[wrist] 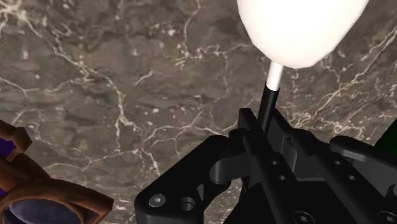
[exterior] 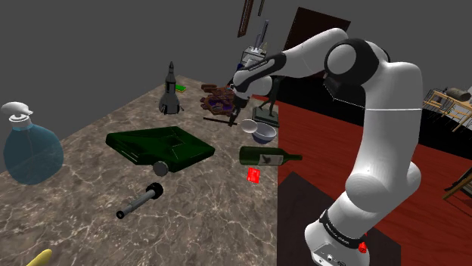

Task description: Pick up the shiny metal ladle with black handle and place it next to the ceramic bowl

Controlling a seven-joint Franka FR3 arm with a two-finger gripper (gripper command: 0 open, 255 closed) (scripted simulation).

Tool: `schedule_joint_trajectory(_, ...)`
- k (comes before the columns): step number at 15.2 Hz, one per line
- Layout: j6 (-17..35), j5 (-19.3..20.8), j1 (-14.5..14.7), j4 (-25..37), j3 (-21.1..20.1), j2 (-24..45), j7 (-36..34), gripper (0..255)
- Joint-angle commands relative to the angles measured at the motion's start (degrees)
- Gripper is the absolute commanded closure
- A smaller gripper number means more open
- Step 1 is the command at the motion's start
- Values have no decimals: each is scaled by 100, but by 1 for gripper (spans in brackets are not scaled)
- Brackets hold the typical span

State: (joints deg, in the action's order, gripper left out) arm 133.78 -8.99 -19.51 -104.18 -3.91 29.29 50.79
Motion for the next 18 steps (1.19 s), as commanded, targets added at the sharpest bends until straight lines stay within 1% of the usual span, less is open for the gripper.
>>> schedule_joint_trajectory(1, 112, -3, 9, -7, -2, 106, 4, 255)
schedule_joint_trajectory(10, 567, -31, 10, -2, -15, 571, 80, 255)
schedule_joint_trajectory(18, 566, -31, 10, 0, -15, 572, 80, 255)
